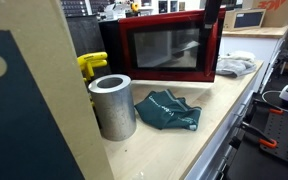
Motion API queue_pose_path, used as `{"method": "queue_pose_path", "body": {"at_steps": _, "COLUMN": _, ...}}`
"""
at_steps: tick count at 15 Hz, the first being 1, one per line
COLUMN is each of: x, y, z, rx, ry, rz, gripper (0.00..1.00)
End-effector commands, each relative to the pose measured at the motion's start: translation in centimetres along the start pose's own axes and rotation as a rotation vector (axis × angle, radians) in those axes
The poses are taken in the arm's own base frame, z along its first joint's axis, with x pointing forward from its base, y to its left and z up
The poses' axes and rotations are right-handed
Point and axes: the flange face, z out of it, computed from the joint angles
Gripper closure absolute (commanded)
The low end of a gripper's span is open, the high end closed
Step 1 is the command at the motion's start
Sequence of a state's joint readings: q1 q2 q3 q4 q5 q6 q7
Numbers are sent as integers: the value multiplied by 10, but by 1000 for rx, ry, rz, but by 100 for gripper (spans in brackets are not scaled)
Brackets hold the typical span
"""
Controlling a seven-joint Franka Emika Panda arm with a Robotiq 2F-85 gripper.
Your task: Close the completely
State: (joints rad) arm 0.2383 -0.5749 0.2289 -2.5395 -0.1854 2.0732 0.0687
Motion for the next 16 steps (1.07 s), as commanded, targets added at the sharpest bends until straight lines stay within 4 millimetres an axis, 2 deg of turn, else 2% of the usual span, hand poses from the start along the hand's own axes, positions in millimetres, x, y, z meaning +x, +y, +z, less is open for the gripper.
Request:
{"method": "queue_pose_path", "body": {"at_steps": 1, "x": 0, "y": -4, "z": 13, "rx": -115, "ry": 19, "rz": -26, "gripper": 0}}
{"method": "queue_pose_path", "body": {"at_steps": 3, "x": 1, "y": -3, "z": 19, "rx": -197, "ry": 30, "rz": -45, "gripper": 3}}
{"method": "queue_pose_path", "body": {"at_steps": 4, "x": 2, "y": -3, "z": 21, "rx": -237, "ry": 39, "rz": -56, "gripper": 19}}
{"method": "queue_pose_path", "body": {"at_steps": 5, "x": 3, "y": -4, "z": 23, "rx": -269, "ry": 45, "rz": -64, "gripper": 28}}
{"method": "queue_pose_path", "body": {"at_steps": 6, "x": 3, "y": -5, "z": 25, "rx": -300, "ry": 52, "rz": -71, "gripper": 32}}
{"method": "queue_pose_path", "body": {"at_steps": 7, "x": 4, "y": -6, "z": 27, "rx": -325, "ry": 59, "rz": -74, "gripper": 41}}
{"method": "queue_pose_path", "body": {"at_steps": 12, "x": 6, "y": -17, "z": 29, "rx": -427, "ry": 100, "rz": -111, "gripper": 77}}
{"method": "queue_pose_path", "body": {"at_steps": 15, "x": 5, "y": -16, "z": 34, "rx": -490, "ry": 128, "rz": -137, "gripper": 100}}
{"method": "queue_pose_path", "body": {"at_steps": 16, "x": 4, "y": -14, "z": 38, "rx": -514, "ry": 136, "rz": -147, "gripper": 100}}
